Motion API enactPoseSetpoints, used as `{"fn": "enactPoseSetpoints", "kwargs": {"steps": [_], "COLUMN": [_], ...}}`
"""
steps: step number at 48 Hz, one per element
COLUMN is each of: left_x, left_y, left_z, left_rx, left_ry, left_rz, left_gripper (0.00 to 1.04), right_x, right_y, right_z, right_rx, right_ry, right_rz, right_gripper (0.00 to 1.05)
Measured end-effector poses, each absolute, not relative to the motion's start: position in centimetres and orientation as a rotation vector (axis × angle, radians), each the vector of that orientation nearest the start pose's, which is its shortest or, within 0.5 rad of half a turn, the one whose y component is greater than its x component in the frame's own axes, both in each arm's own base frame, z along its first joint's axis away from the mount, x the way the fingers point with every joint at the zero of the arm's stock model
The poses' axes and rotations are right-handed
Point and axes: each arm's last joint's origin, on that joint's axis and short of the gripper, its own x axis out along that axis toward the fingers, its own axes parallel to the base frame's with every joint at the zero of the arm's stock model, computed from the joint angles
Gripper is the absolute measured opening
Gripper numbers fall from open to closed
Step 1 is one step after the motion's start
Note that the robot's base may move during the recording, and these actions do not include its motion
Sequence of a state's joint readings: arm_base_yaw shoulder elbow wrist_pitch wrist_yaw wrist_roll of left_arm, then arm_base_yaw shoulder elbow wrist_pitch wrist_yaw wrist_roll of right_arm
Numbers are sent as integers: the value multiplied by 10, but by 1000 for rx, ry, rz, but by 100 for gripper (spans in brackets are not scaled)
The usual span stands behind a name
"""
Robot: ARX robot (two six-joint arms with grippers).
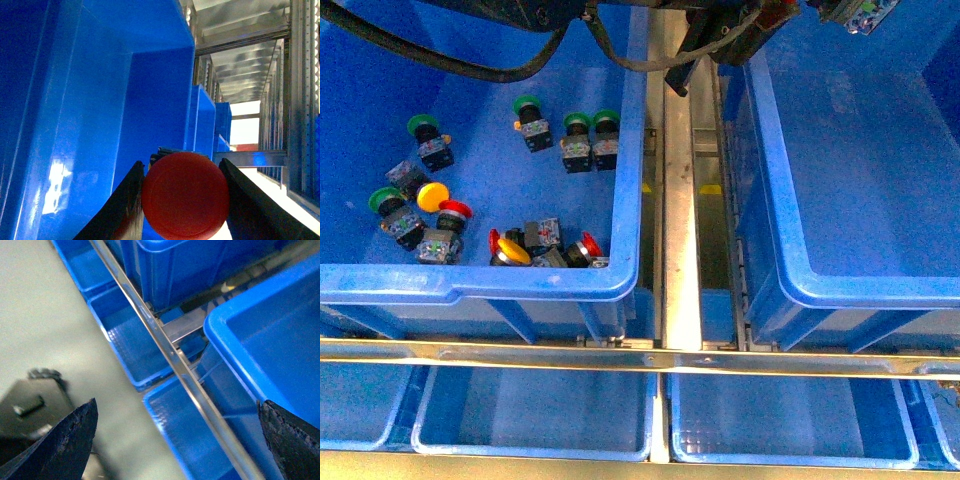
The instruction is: Pick red and yellow buttons and place in box
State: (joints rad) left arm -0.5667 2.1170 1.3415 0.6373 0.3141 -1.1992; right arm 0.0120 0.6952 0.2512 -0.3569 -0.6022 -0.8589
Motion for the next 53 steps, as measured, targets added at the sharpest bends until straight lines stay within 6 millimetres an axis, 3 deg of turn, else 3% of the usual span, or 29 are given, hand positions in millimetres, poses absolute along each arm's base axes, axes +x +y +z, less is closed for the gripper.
{"fn": "enactPoseSetpoints", "kwargs": {"steps": [6, 12, 18, 24, 33, 43, 53], "left_x": [391, 391, 392, 391, 390, 390, 390], "left_y": [-258, -258, -257, -255, -254, -252, -251], "left_z": [187, 188, 188, 185, 182, 179, 179], "left_rx": [-1101, -1103, -1105, -1109, -1110, -1110, -1110], "left_ry": [643, 638, 628, 628, 626, 631, 629], "left_rz": [-674, -677, -669, -660, -651, -644, -647], "left_gripper": [36, 36, 36, 36, 36, 36, 36], "right_x": [162, 189, 219, 232, 237, 271, 294], "right_y": [26, 30, 31, 29, 34, 34, 45], "right_z": [153, 155, 174, 191, 188, 193, 195], "right_rx": [-814, -882, -907, -914, -944, -910, -858], "right_ry": [321, 248, 185, 148, 142, 135, 126], "right_rz": [918, 898, 855, 844, 842, 642, 579], "right_gripper": [97, 97, 97, 97, 97, 97, 97]}}
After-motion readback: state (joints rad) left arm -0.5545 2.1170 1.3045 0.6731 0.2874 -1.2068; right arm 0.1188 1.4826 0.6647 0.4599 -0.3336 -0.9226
